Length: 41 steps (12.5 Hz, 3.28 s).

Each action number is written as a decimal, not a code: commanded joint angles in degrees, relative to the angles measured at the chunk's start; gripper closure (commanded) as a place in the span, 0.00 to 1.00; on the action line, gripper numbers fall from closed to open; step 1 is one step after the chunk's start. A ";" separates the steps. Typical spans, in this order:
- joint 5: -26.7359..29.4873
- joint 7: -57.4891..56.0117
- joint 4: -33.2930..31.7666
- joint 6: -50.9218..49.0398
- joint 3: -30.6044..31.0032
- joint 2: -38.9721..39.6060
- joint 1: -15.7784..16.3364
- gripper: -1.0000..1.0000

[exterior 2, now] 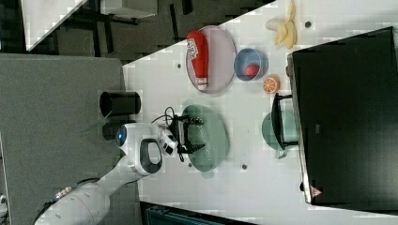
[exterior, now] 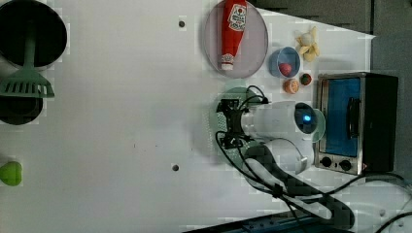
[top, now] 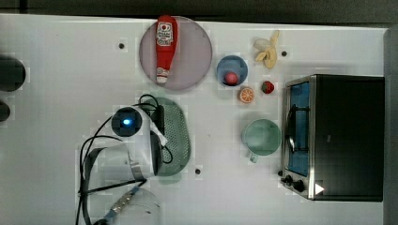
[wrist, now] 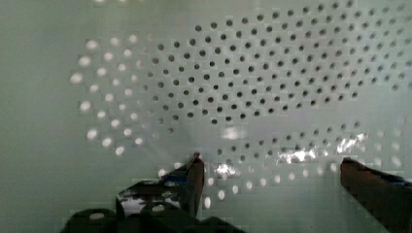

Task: Drag strainer right to left.

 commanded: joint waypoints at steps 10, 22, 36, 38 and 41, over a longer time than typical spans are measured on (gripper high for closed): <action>6.26 10.65 13.18 -3.62 2.39 6.38 10.75 0.00; 8.12 18.01 23.54 -3.50 2.40 12.74 17.77 0.00; 4.35 -29.18 25.27 -38.17 -22.92 -20.68 16.86 0.00; -1.95 -35.95 26.35 -46.08 -30.05 -27.34 16.38 0.00; -11.69 -50.71 26.46 -55.48 -37.73 -35.22 16.17 0.00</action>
